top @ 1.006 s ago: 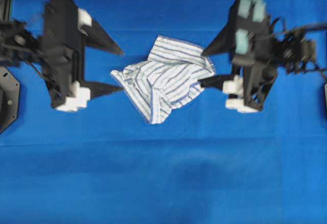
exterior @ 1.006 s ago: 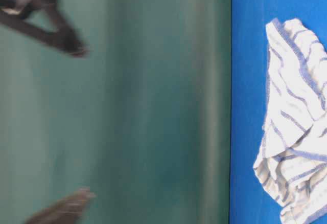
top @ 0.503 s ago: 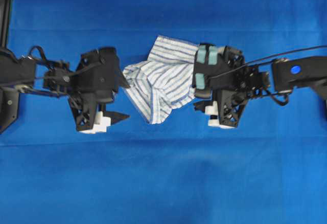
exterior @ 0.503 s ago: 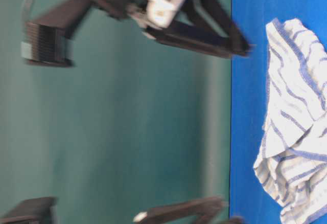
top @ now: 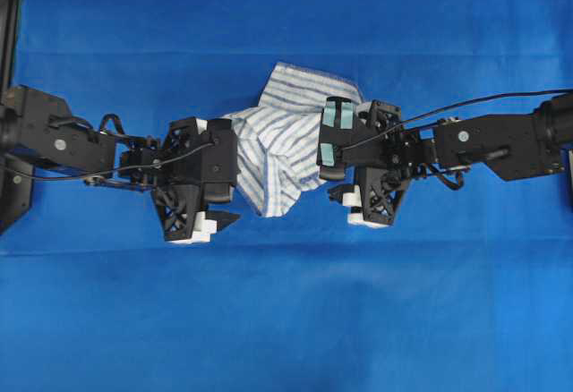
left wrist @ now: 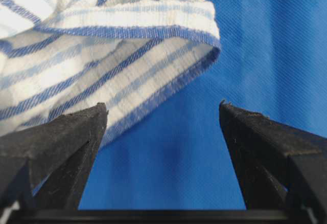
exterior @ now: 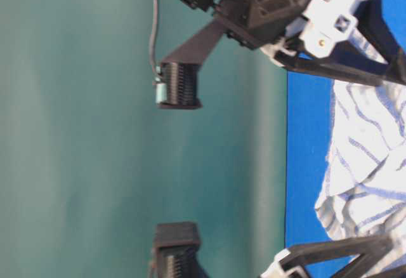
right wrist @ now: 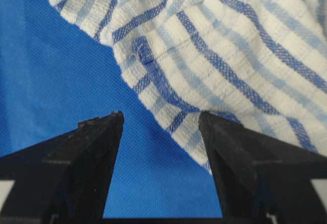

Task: Lift the towel with both arms.
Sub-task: 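Move both grippers to the towel and grasp opposite edges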

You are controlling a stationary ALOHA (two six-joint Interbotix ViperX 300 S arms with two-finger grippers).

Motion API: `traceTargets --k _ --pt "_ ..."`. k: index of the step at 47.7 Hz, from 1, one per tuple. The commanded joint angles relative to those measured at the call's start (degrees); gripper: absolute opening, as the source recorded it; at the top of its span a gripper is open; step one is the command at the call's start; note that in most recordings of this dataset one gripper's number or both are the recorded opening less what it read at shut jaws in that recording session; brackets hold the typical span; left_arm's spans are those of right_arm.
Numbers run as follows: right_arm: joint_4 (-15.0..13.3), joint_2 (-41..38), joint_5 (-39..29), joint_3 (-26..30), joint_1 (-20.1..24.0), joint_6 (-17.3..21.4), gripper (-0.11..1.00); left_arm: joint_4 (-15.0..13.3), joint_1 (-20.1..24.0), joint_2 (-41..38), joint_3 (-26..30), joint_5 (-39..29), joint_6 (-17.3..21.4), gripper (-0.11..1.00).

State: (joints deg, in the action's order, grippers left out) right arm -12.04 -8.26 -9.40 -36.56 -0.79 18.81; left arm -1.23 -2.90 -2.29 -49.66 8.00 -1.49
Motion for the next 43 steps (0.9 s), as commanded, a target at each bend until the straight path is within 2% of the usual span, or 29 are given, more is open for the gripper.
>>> traceTargets --k 1,16,20,21,25,32,33,35,37,43 --pt "-0.1 -0.4 1.4 0.5 -1.0 0.0 0.64 -0.2 -0.2 -1.9 0.8 3.3 -0.1 0.91" --pt "0.0 -2.8 2.7 0.4 -2.5 0.0 0.63 -0.4 -0.2 -6.1 1.1 5.4 0.0 0.89" --pt "-0.1 -2.8 2.8 0.4 -2.6 0.0 0.62 -0.4 -0.1 -6.1 1.1 5.0 0.0 0.84" --pt "-0.1 -2.8 2.7 0.4 -2.5 0.0 0.60 -0.4 -0.1 -6.1 1.1 4.8 0.0 0.82" --pt "-0.1 -2.7 2.5 0.4 -2.5 -0.1 0.50 -0.4 -0.2 -6.0 1.1 3.8 0.0 0.61" --pt "0.0 -2.1 2.1 0.4 -2.5 -0.1 0.10 -0.4 -0.2 -5.1 1.0 0.8 0.0 0.21" --pt "0.0 -1.9 2.0 0.4 -2.5 -0.1 0.05 -0.4 -0.1 -4.9 1.1 0.4 0.0 0.14" --pt "0.0 -1.7 2.0 0.4 -2.5 -0.1 0.04 -0.4 -0.2 -4.2 1.1 -0.3 0.0 0.06" --pt "0.0 -1.2 2.0 0.4 -2.5 -0.1 0.04 -0.4 -0.1 -3.6 1.1 -0.7 0.0 0.02" --pt "0.0 -0.2 2.0 0.4 -2.6 -0.1 0.04 -0.4 -0.2 -1.1 0.9 -1.4 0.0 0.02"
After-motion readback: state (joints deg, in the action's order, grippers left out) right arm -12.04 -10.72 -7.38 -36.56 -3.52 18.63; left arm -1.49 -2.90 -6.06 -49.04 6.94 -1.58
